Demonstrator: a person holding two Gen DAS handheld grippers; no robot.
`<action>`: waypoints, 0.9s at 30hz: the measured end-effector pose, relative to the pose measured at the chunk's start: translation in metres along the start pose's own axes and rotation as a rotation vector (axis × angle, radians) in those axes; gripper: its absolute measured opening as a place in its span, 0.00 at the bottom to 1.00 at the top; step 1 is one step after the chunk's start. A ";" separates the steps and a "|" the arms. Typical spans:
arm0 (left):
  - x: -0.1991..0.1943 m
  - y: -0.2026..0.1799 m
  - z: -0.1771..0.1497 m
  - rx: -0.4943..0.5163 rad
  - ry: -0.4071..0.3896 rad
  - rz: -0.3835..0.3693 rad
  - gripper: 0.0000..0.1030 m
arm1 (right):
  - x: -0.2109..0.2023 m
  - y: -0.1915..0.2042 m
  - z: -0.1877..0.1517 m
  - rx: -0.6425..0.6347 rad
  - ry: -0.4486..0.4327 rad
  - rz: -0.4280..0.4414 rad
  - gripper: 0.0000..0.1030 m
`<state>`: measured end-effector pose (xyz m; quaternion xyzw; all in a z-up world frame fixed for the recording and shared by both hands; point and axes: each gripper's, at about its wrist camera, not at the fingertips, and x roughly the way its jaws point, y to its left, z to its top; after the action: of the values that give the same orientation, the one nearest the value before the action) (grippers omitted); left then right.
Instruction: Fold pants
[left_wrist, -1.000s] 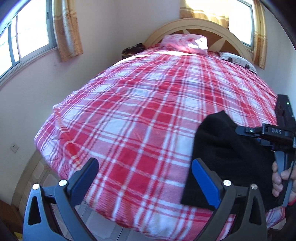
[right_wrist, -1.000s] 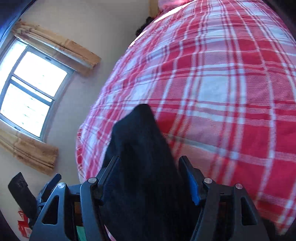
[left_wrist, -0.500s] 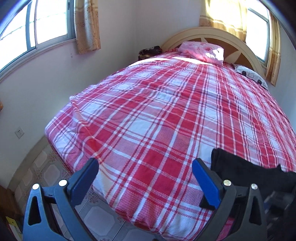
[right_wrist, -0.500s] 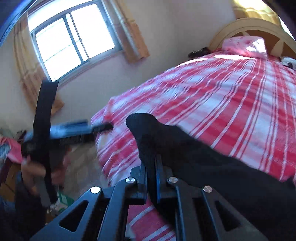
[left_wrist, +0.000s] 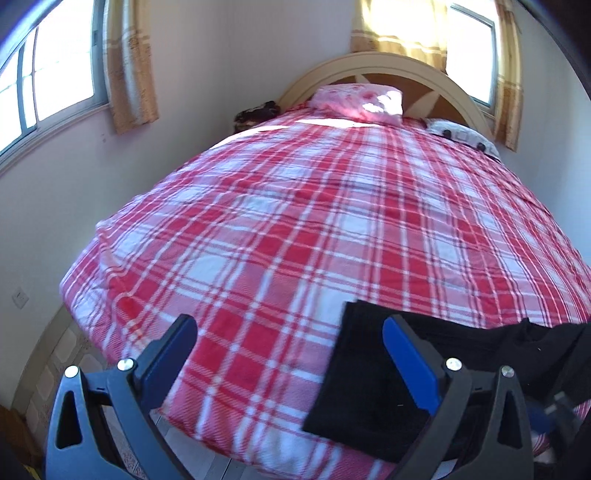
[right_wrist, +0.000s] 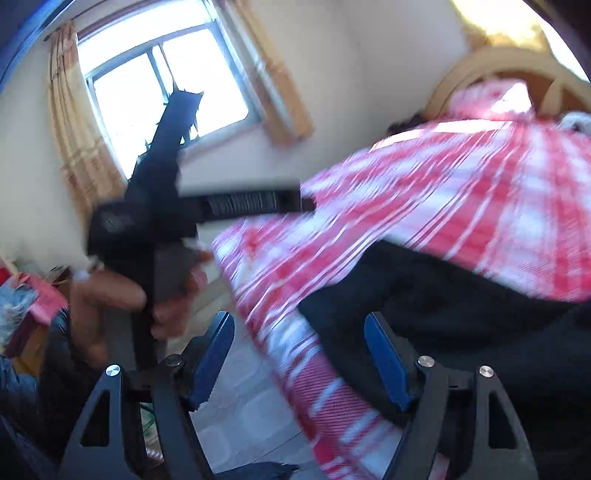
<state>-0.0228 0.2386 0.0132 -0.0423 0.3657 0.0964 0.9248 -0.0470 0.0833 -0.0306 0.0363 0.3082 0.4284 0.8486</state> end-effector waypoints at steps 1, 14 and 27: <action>0.003 -0.011 -0.001 0.022 -0.005 -0.001 1.00 | -0.021 -0.005 0.002 0.002 -0.036 -0.056 0.72; 0.079 -0.071 -0.045 0.044 0.128 0.027 1.00 | -0.270 -0.151 -0.063 0.589 -0.264 -0.655 0.72; 0.057 -0.054 -0.034 0.017 0.082 0.077 1.00 | -0.117 -0.155 0.020 0.231 0.060 -0.363 0.42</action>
<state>0.0065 0.1889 -0.0497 -0.0241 0.4055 0.1269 0.9049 0.0220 -0.0980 -0.0075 0.0645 0.3819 0.2315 0.8924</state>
